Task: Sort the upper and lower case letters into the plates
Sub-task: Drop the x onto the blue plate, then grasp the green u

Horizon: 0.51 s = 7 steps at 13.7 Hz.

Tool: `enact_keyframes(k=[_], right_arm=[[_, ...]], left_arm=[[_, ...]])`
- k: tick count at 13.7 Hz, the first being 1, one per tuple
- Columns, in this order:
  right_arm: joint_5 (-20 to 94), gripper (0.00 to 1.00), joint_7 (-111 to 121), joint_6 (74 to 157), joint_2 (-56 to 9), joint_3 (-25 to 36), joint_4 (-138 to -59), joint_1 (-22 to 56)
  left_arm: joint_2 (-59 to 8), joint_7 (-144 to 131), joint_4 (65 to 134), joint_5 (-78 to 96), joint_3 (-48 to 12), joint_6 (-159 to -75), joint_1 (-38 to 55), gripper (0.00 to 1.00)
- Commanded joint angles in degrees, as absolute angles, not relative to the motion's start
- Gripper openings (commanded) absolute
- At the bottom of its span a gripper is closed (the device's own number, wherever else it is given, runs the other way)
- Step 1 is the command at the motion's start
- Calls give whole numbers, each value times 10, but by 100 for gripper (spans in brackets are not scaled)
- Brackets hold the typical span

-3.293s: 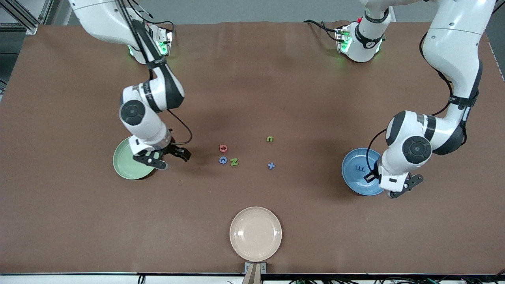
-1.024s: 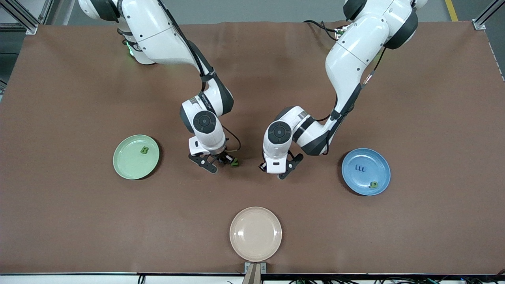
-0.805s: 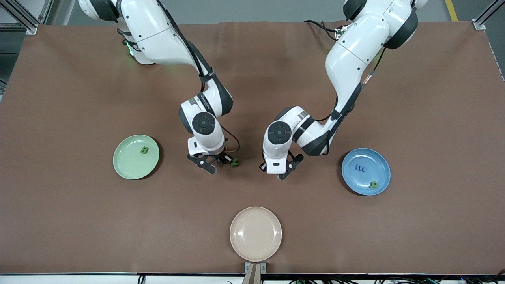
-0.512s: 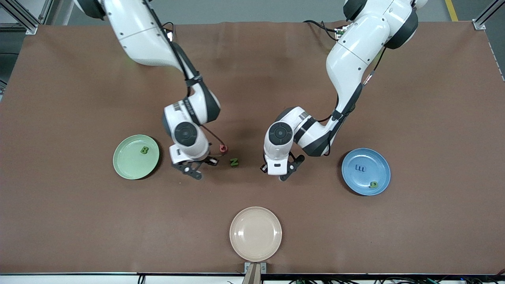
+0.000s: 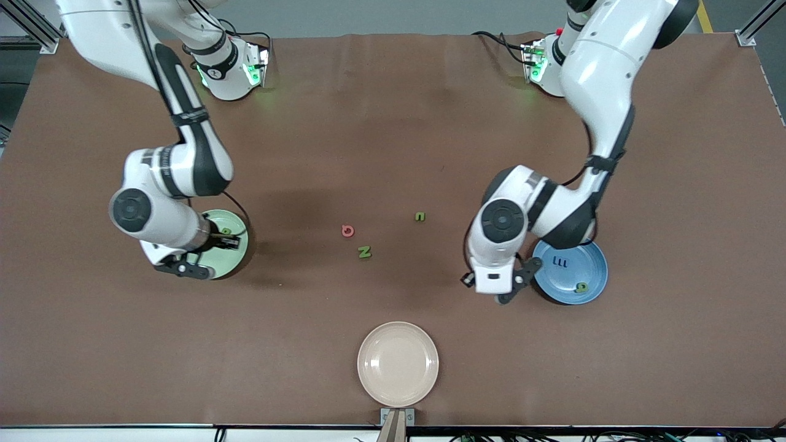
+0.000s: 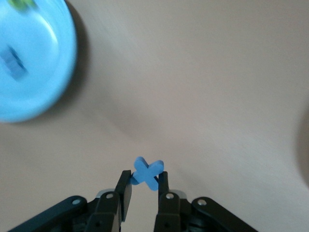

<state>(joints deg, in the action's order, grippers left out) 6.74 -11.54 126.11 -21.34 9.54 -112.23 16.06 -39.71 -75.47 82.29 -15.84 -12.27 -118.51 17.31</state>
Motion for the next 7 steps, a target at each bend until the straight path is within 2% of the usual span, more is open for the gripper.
enact_keyframes(k=[1, 4, 6, 7], right_arm=[[68, 0, -38, 1304, -178, 83, -1194, 114], [68, 0, -3, 1363, -180, 83, -1236, 96], [68, 0, 2, 1392, -185, 83, -1250, 92], [68, 0, 2, 1403, -185, 83, -1255, 89]], left_arm=[[-303, -688, 968, -195, -126, -1218, 118, 0], [-243, -605, 1117, -220, -127, -1362, 45, 1], [-239, -572, 1159, -262, -128, -1416, -9, 6], [-244, -572, 1172, -267, -128, -1446, -22, 14]])
